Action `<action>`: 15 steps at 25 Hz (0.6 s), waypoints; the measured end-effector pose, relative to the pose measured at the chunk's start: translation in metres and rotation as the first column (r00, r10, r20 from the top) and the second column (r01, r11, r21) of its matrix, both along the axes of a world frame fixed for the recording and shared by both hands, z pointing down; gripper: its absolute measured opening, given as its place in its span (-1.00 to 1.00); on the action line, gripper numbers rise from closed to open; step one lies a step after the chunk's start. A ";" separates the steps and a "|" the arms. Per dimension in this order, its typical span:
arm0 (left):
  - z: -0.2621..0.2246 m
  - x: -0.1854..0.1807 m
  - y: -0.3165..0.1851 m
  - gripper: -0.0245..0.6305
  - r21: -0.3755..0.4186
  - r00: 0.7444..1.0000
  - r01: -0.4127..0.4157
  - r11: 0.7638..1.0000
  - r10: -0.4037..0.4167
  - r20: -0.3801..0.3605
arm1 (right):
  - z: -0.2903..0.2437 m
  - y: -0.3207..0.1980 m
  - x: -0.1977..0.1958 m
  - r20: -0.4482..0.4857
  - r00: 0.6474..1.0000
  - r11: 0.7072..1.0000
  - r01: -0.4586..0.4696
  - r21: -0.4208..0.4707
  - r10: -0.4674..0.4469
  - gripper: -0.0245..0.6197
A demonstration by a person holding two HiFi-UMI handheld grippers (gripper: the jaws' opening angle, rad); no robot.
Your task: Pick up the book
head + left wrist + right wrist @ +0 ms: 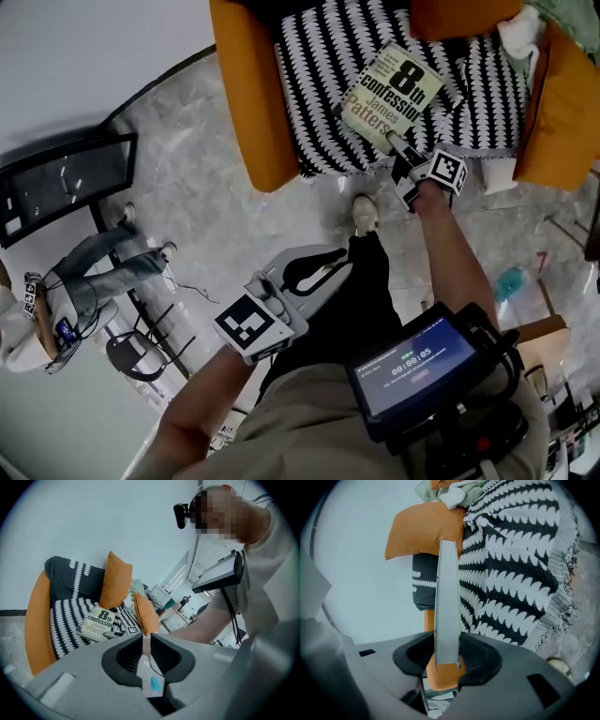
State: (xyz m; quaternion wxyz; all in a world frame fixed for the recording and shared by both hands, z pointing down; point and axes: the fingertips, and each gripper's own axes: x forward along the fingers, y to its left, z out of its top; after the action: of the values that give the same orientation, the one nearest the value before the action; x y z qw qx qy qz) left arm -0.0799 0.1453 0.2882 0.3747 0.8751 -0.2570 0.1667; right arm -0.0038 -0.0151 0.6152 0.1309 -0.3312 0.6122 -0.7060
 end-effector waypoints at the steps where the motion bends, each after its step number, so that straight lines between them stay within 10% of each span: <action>1: -0.001 -0.004 0.003 -0.79 0.005 1.000 0.000 1.000 0.000 0.009 | -0.009 0.002 -0.003 -0.009 1.000 1.000 0.015 0.018 -0.014 -0.39; 15: -0.079 -0.026 0.096 -0.90 0.120 0.997 -0.024 0.993 0.032 -0.063 | -0.212 0.113 -0.007 0.023 0.997 0.982 0.073 0.172 -0.078 -0.39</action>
State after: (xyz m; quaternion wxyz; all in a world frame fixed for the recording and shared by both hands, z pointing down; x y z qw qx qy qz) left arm -0.1064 0.2417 0.2089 0.3277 0.9043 -0.2418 0.1278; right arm -0.0111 0.0976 0.4032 0.1410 -0.2848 0.6808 -0.6600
